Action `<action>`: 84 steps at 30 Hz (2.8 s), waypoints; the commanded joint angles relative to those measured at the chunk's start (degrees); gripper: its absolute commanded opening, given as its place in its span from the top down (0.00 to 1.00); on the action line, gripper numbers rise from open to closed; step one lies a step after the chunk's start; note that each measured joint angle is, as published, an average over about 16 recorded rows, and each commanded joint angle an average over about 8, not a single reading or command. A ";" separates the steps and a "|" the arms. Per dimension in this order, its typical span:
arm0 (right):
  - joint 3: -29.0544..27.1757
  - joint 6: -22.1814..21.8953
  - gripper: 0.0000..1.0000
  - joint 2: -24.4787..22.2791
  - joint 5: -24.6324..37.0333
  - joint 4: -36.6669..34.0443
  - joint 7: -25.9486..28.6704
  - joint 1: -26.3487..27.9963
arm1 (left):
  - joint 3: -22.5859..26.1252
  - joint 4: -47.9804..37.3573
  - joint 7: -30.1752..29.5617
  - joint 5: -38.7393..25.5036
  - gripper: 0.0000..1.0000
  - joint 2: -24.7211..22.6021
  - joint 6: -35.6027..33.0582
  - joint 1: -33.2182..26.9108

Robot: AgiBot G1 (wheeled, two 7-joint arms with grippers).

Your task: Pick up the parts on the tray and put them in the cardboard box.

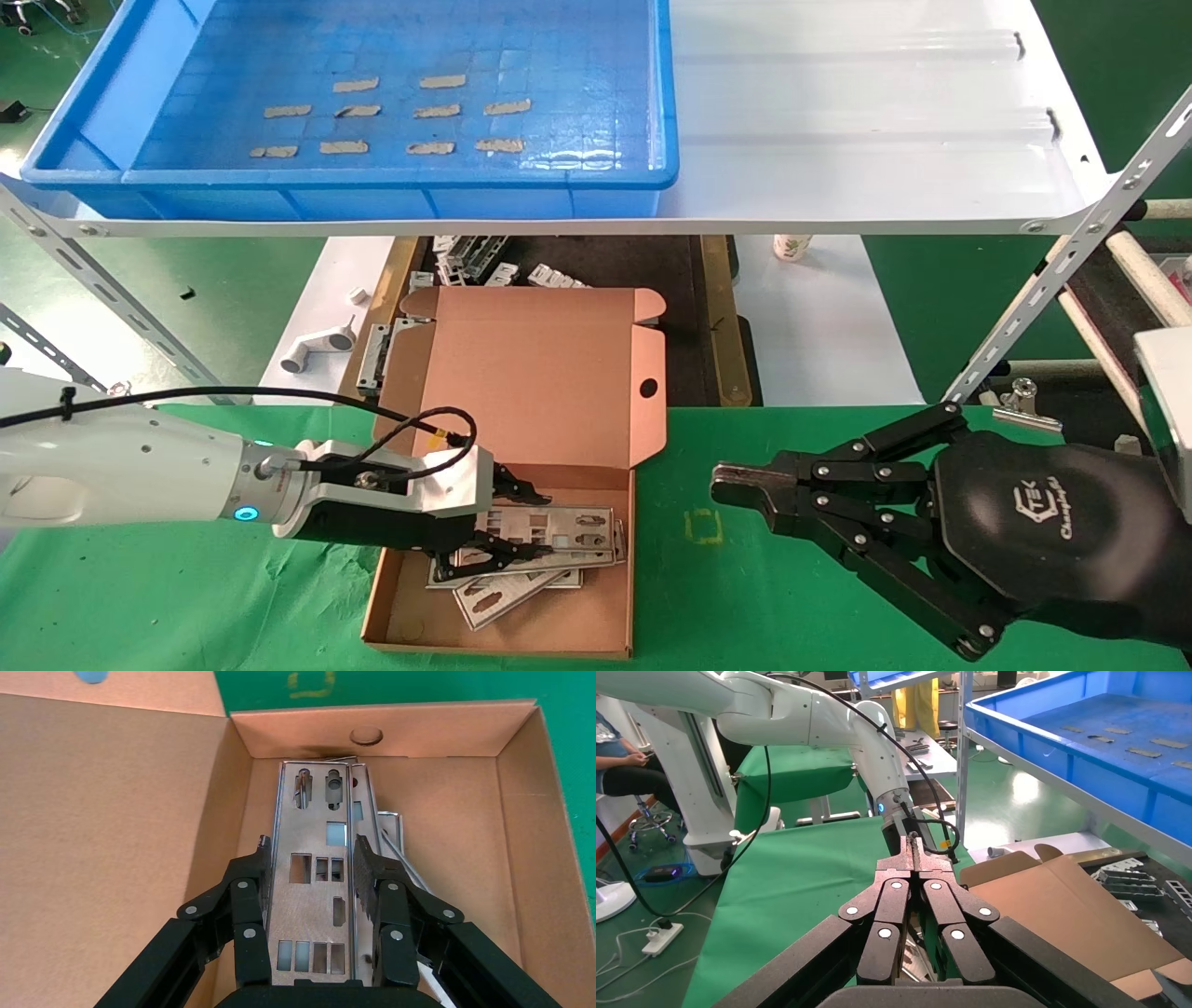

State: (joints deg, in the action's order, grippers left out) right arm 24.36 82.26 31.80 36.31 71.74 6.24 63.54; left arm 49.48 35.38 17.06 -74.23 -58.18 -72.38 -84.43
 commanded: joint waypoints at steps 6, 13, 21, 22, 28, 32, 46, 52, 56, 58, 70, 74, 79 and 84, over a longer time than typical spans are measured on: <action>0.00 0.00 1.00 0.00 0.00 0.00 0.00 0.00 | 0.08 -1.64 0.78 0.15 0.00 -0.57 -1.09 -0.50; 0.00 0.00 1.00 0.00 0.00 0.00 0.00 0.00 | -0.16 -1.98 1.25 0.91 0.00 -0.31 -2.84 -0.90; 0.00 0.00 0.71 0.00 0.00 0.00 0.00 0.00 | -1.59 -0.12 0.23 3.93 0.00 1.80 -6.52 -1.72; 0.00 0.00 0.58 0.00 0.00 0.00 0.00 0.00 | -1.75 0.30 -0.12 4.36 0.00 2.21 -7.17 -1.81; 0.00 0.00 0.00 0.00 0.00 0.00 0.00 0.00 | -3.27 2.42 -2.11 6.58 0.00 3.83 -9.09 -1.14; 0.00 0.00 0.00 0.00 0.00 0.00 0.00 0.00 | -5.14 4.57 -3.64 8.13 0.00 4.92 -9.22 0.39; 0.01 0.00 0.00 0.00 0.00 0.00 0.00 0.00 | -12.41 13.21 -9.85 14.36 0.00 9.61 -10.27 6.16; 0.01 0.00 0.00 0.00 0.00 0.00 0.00 0.00 | -15.54 16.92 -12.52 17.03 0.00 11.62 -10.72 8.64; 0.01 0.00 0.00 0.00 0.00 0.00 0.00 0.00 | -17.63 19.40 -14.30 18.82 0.00 12.97 -11.02 10.30; 0.01 0.00 0.00 0.00 0.00 0.00 0.00 0.00 | -18.67 20.63 -15.19 19.71 0.00 13.63 -11.17 11.12; 0.01 0.00 0.00 0.00 -0.01 0.00 0.00 0.00 | -24.92 28.06 -20.52 25.06 0.00 17.66 -12.08 16.08; 0.01 0.00 0.00 0.00 -0.01 0.00 0.00 0.00 | -27.01 30.54 -22.30 26.85 0.00 19.01 -12.38 17.74; 0.01 0.00 0.00 0.00 -0.01 0.00 0.00 0.00 | -29.60 33.62 -24.52 29.07 0.00 20.68 -12.75 19.80; 0.01 0.00 0.00 0.00 -0.01 0.00 0.00 0.00 | -32.10 36.59 -26.65 31.21 0.00 22.29 -13.12 21.79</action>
State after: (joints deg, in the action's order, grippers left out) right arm 24.37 82.26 31.79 36.30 71.73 6.24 63.54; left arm 17.63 71.68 -9.35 -43.22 -36.05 -85.47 -62.84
